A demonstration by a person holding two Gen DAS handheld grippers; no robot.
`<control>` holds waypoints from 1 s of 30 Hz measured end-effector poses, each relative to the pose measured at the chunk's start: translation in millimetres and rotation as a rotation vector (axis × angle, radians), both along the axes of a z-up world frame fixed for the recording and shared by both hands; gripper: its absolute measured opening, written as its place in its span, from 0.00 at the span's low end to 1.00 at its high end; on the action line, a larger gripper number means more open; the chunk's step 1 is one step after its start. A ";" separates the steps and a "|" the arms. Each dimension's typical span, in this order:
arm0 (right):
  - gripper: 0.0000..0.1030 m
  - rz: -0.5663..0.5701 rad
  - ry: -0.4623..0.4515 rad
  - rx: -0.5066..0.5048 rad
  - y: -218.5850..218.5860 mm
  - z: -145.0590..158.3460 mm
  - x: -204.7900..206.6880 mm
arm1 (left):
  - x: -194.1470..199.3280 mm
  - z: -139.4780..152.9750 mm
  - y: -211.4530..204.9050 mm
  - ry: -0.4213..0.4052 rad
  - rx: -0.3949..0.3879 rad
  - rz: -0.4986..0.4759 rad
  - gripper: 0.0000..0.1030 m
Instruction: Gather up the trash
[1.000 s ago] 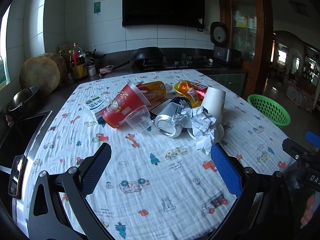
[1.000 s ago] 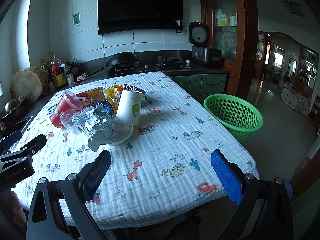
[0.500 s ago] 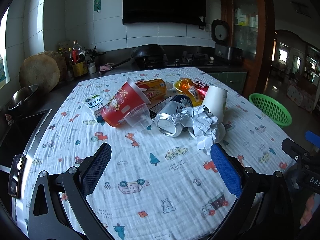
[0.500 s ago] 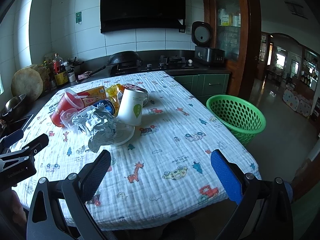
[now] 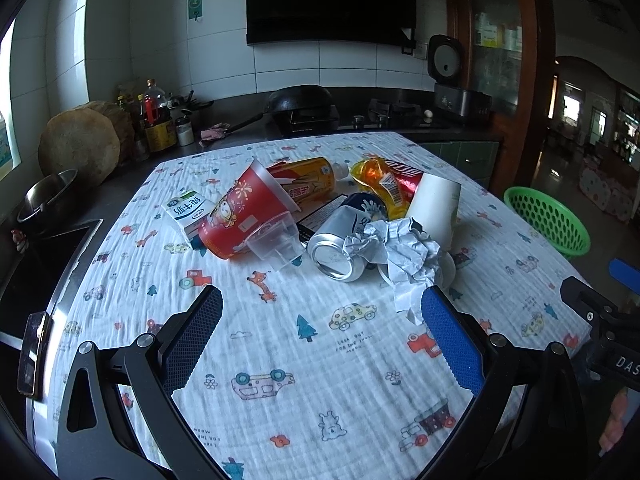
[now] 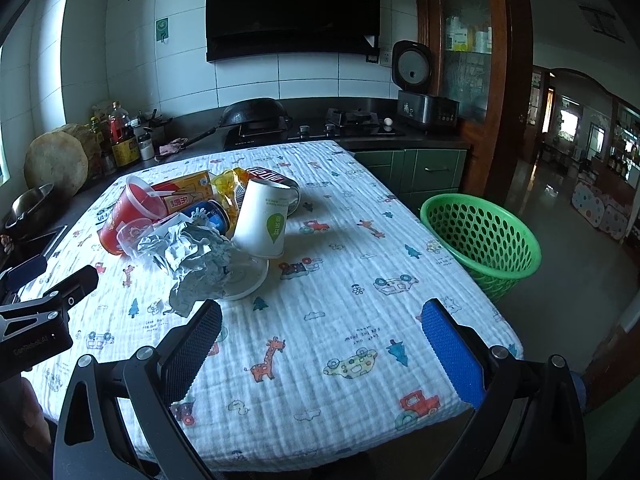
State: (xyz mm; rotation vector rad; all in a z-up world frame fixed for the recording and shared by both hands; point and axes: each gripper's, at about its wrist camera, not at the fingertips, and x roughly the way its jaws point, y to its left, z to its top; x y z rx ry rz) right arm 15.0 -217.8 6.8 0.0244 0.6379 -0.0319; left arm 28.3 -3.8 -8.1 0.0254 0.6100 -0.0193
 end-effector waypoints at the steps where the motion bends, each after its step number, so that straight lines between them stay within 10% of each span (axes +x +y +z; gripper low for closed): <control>1: 0.94 -0.002 -0.001 -0.001 -0.6 0.9 1.1 | 1.1 0.0 -0.2 0.001 0.000 0.002 0.95; 30: 0.93 0.187 0.079 0.032 5.0 -4.4 82.9 | 41.7 3.8 10.8 0.068 -0.003 0.041 0.95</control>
